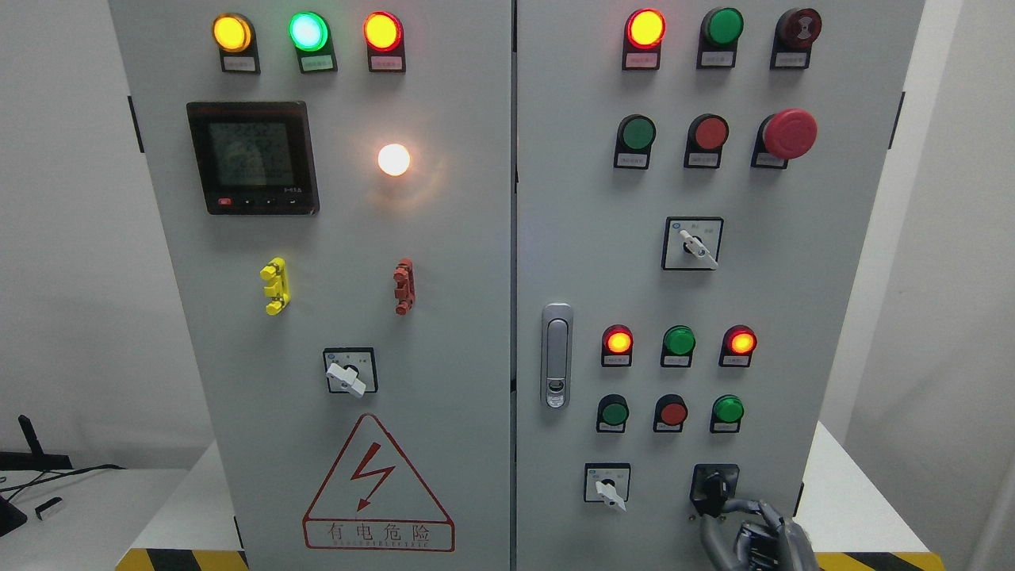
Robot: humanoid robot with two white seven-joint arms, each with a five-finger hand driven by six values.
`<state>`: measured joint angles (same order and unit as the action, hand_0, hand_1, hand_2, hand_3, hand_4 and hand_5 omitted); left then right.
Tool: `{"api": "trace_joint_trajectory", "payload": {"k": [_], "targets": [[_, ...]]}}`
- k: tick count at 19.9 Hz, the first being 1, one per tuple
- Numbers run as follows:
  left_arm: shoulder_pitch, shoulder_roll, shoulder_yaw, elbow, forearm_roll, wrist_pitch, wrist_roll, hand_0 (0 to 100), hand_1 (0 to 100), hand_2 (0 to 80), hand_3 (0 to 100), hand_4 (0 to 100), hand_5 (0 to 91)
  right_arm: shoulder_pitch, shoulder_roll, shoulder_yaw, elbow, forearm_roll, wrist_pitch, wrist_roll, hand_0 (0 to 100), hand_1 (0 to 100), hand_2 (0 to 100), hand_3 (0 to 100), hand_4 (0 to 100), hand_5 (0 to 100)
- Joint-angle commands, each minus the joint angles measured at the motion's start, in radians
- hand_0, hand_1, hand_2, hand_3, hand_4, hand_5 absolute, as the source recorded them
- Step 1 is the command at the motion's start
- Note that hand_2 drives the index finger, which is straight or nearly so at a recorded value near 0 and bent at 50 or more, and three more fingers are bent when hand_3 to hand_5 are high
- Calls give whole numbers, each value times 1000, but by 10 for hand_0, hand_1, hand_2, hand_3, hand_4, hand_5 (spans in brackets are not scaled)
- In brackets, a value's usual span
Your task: Trip black knob to open circuit
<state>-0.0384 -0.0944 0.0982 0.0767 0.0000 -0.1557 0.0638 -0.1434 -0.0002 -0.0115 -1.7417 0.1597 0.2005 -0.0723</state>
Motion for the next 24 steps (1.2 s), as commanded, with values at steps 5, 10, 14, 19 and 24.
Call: {"api": "trace_joint_trajectory", "payload": {"k": [5, 10, 14, 19, 24], "targets": [[0, 1, 0, 0, 5, -1, 1, 120, 389, 0, 0, 0, 0, -4, 13, -8, -1, 0, -4, 0, 424, 664, 447, 985, 1000, 1000], [0, 1, 0, 0, 5, -1, 1, 120, 389, 0, 0, 0, 0, -4, 13, -7, -4, 0, -4, 0, 427, 664, 447, 985, 1000, 1000], [0, 1, 0, 0, 5, -1, 1, 120, 389, 0, 0, 0, 0, -4, 13, -7, -4, 0, -4, 0, 429, 665, 452, 988, 1000, 1000], [0, 1, 0, 0, 5, -1, 1, 120, 389, 0, 0, 0, 0, -5, 13, -7, -4, 0, -4, 0, 431, 665, 461, 999, 1000, 1000], [0, -1, 0, 0, 5, -1, 1, 120, 389, 0, 0, 0, 0, -5, 13, -4, -4, 0, -4, 0, 433, 665, 465, 1000, 1000, 1000]]}}
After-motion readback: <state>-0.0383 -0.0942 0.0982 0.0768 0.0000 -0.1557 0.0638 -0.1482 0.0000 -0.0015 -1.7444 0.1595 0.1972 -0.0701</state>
